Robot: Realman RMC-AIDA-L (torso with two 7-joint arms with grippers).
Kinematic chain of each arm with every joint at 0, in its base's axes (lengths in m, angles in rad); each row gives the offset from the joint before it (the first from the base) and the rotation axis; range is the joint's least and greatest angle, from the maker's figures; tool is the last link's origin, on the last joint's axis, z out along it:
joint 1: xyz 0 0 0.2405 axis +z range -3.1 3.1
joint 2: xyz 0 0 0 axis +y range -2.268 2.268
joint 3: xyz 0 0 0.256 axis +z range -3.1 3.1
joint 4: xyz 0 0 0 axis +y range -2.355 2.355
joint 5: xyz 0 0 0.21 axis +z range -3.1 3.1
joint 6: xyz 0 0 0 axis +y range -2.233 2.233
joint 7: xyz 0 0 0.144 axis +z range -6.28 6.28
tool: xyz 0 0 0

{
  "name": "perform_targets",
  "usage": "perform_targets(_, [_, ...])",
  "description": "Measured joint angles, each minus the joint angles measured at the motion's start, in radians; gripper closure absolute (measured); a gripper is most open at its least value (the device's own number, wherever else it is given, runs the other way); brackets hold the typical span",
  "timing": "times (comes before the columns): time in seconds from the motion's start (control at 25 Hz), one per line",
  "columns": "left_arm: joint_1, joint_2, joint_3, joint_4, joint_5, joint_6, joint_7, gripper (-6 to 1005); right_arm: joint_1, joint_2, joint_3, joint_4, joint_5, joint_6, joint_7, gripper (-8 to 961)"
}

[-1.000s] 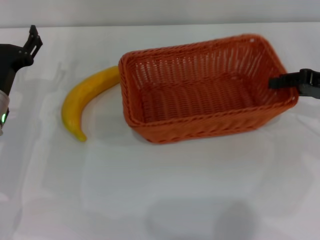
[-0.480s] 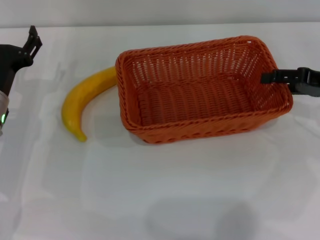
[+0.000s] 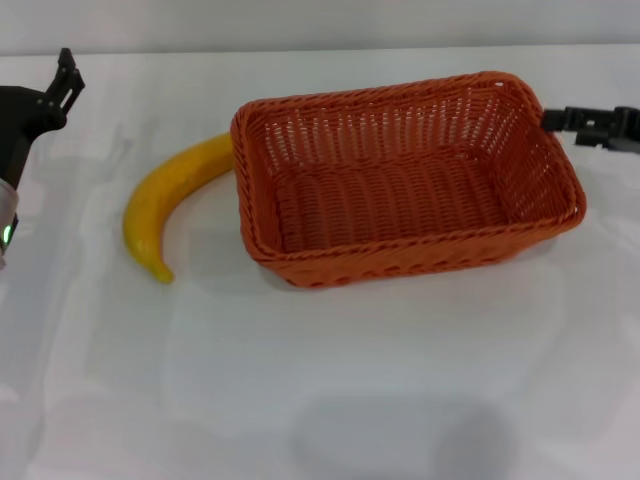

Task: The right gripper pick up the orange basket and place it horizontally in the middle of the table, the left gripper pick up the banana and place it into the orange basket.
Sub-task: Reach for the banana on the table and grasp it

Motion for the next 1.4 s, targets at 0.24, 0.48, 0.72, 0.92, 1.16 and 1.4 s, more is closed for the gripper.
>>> perform_targets(0.24, [0.001,0.000,0.000,0.004,-0.021,0.009,-0.004,107,-0.007,-0.003,0.006,-0.005,0.213,0.108,-0.295,77])
perform_targets(0.48, [0.035,-0.002,0.000,0.080,-0.032,0.013,-0.013,107,-0.086,0.012,0.020,-0.002,0.695,0.027,-0.824,77])
perform_targets(0.72, [0.105,0.001,0.000,0.185,-0.032,0.061,-0.213,107,-0.172,0.015,0.029,0.104,0.981,-0.156,-1.157,77])
perform_targets(0.92, [0.128,0.027,0.000,0.193,0.031,0.280,-0.596,108,-0.210,0.005,0.029,0.247,1.088,-0.228,-1.262,77])
perform_targets(1.16, [0.105,0.125,0.000,0.216,0.261,0.571,-1.097,108,-0.253,-0.002,0.027,0.280,1.089,-0.224,-1.263,77])
perform_targets(1.4, [0.019,0.264,-0.049,0.295,0.647,0.657,-1.371,108,-0.268,-0.006,0.026,0.286,1.088,-0.180,-1.271,77])
